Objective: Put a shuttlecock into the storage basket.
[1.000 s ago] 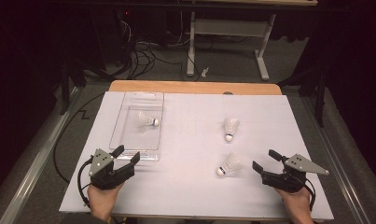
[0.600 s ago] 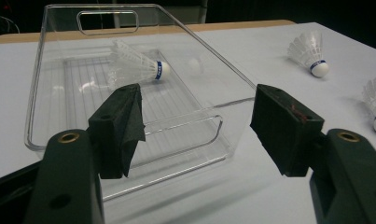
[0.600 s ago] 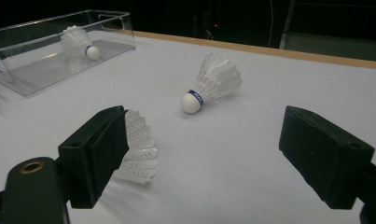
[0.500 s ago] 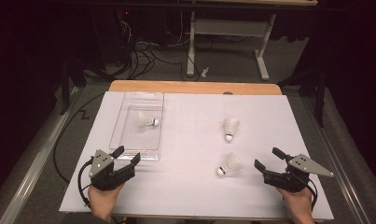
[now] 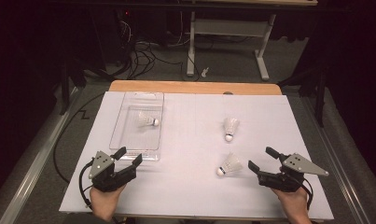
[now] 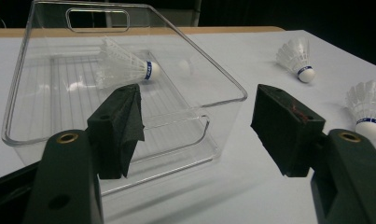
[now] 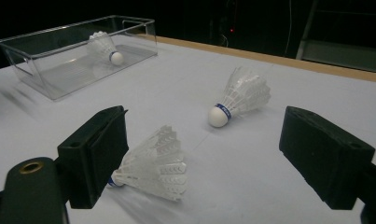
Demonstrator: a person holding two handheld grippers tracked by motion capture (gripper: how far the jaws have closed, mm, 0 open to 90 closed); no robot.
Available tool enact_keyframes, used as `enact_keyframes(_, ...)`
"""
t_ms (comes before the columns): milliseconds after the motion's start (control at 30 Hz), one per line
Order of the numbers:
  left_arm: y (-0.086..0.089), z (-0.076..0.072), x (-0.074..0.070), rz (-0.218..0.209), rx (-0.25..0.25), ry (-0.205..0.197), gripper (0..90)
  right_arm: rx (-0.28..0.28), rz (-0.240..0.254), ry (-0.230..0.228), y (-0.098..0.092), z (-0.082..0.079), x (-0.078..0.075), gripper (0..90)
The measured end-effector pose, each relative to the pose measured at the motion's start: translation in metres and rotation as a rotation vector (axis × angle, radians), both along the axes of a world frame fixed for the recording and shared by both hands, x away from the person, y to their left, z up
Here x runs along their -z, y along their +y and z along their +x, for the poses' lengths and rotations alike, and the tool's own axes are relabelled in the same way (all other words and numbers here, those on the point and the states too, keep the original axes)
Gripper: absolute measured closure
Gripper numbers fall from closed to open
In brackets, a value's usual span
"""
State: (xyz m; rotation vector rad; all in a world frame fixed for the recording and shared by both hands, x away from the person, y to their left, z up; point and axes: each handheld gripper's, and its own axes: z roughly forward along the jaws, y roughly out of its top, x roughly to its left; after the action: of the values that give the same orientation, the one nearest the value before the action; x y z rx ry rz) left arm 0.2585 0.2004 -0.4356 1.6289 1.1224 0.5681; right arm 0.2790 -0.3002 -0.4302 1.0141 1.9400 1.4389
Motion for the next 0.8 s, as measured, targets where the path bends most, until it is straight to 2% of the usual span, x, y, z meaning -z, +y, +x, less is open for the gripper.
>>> enact_keyframes(133, -0.001, 0.000, 0.000, -0.001, 0.003, 0.002, 34.0, -0.011, 0.015, 0.002, 0.004, 0.003, -0.001, 15.4)
enact_keyframes(467, -0.002, 0.001, 0.001, 0.000, 0.010, 0.004, 33.9, -0.047, 0.005, -0.009, 0.023, 0.009, -0.008, 15.7)
enact_keyframes(700, -0.003, 0.003, 0.001, 0.001, 0.016, -0.001, 33.8, -0.061, -0.012, 0.009, 0.035, 0.015, -0.008, 16.0)
enact_keyframes(800, -0.003, 0.004, 0.001, 0.001, 0.022, 0.002, 33.7, -0.055, -0.021, 0.035, 0.040, 0.017, -0.008, 17.2)
